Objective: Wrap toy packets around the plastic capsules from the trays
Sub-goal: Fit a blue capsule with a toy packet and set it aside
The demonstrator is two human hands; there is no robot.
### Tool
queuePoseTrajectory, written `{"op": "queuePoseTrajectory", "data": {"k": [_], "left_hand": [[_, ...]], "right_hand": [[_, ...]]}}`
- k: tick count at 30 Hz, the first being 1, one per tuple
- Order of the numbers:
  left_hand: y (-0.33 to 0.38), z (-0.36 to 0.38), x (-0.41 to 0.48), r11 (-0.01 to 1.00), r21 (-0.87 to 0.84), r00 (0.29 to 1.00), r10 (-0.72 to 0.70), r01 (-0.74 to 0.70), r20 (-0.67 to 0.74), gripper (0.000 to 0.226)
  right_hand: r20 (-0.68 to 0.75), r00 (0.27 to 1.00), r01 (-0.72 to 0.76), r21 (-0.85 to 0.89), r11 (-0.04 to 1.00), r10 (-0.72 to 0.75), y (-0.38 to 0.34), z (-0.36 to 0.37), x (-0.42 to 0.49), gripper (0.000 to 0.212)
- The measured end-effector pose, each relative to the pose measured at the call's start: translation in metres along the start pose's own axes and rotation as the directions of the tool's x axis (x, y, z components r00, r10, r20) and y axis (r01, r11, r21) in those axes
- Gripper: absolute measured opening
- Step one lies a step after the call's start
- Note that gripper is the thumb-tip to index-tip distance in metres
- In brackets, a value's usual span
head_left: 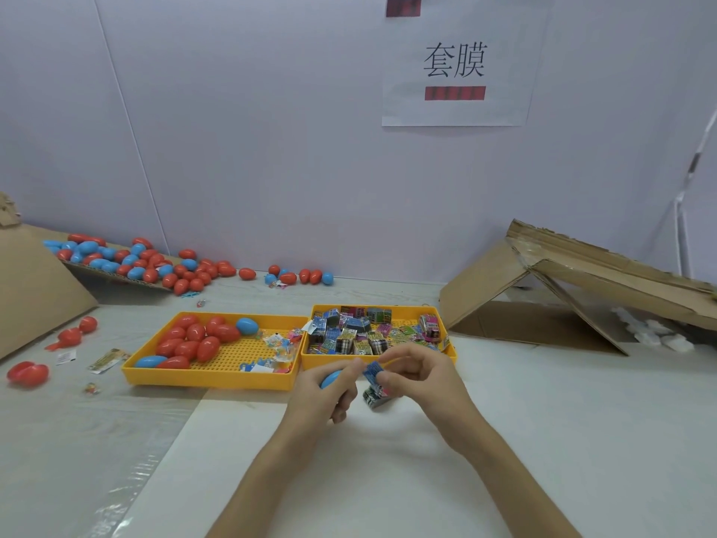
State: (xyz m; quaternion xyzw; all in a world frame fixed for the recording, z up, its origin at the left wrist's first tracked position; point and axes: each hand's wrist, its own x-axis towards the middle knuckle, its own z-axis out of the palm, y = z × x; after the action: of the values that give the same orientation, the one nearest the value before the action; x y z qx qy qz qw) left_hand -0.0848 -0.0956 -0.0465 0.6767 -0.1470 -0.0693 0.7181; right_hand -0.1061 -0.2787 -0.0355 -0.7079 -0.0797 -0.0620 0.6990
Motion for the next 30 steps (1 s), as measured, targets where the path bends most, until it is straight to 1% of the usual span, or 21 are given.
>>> {"op": "queuePoseTrajectory", "data": {"k": [5,8,10,13,15,18,20,22,24,28,30], "left_hand": [[-0.0013,0.0016,-0.0009,1.0,-0.006,1.0,-0.025,0.025,0.015,0.032],[-0.0006,0.0012,-0.0013,1.0,0.025,1.0,-0.015,0.015,-0.02,0.01],[-0.0017,0.0002,-0.0005,1.0,0.027,0.999,-0.002,0.003,-0.033,0.005],[-0.0029,0.0001,-0.0002,0.999,0.039,0.998,0.009,-0.007,-0.058,0.005],[-0.004,0.0004,0.0007,0.997,0.07,0.993,0.033,-0.025,-0.114,0.01],[-0.0053,0.0002,0.0025,0.981,0.154,0.961,0.15,-0.116,-0.232,0.018],[-0.005,0.0007,0.0017,0.956,0.228,0.932,0.242,-0.182,-0.271,0.021],[-0.0047,0.0015,0.0004,0.933,0.276,0.909,0.308,-0.231,-0.28,0.02],[-0.0045,0.0029,-0.001,0.91,0.317,0.899,0.355,-0.268,-0.258,0.019],[-0.0038,0.0061,-0.0038,0.875,0.38,0.896,0.396,-0.301,-0.202,0.022],[-0.0039,0.0062,-0.0037,0.868,0.393,0.889,0.406,-0.302,-0.213,0.022]], "right_hand": [[-0.03,0.999,0.017,0.01,1.0,-0.017,0.0019,-0.0015,0.0011,0.017],[-0.023,1.0,0.02,0.005,1.0,-0.02,0.002,-0.0002,0.0009,0.016],[-0.021,0.999,0.024,0.011,1.0,-0.024,0.0015,0.0002,0.0009,0.012],[-0.017,0.999,0.028,0.01,1.0,-0.028,0.0012,0.0,0.0008,0.008],[-0.016,1.0,0.019,-0.004,1.0,-0.019,0.0014,-0.0001,0.0006,0.008],[0.017,1.0,-0.008,-0.037,0.999,0.009,0.0014,0.0015,0.0003,0.007],[0.043,0.999,-0.027,-0.067,0.997,0.03,0.0017,0.0039,-0.0003,0.008],[0.067,0.997,-0.043,-0.084,0.996,0.049,0.0022,0.0048,-0.0009,0.006],[0.067,0.996,-0.056,-0.082,0.995,0.062,0.0018,0.0046,-0.0009,0.004],[0.048,0.997,-0.063,-0.077,0.995,0.066,0.0005,0.0026,-0.0003,0.011],[0.051,0.997,-0.057,-0.075,0.996,0.061,0.0011,0.0026,-0.0001,0.012]]}}
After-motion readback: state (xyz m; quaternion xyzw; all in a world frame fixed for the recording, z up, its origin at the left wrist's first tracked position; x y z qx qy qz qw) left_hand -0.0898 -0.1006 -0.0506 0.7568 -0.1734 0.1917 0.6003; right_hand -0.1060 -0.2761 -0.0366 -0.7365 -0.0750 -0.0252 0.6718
